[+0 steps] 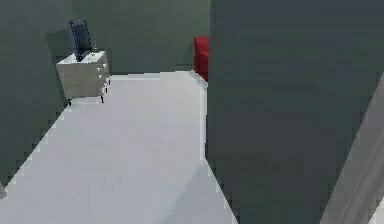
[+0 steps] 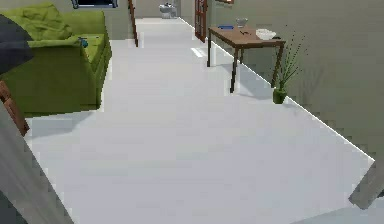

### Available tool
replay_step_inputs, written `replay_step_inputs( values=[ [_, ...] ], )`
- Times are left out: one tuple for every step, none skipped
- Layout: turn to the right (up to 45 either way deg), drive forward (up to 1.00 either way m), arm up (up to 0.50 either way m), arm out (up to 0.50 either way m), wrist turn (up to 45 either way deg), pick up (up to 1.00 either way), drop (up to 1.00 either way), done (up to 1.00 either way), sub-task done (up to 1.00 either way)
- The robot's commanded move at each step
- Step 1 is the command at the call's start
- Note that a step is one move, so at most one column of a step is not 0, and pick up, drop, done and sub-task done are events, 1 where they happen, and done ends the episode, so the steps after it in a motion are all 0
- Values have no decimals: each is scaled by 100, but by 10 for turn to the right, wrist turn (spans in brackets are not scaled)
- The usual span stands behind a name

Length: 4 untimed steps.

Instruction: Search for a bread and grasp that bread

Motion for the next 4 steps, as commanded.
replay_step_inputs(
  values=[
    [0,5,0,0,0,0,0,0,0],
    [-120,0,0,0,0,0,0,0,0],
    [0,100,0,0,0,0,0,0,0],
    [-30,0,0,0,0,0,0,0,0]
  ],
)
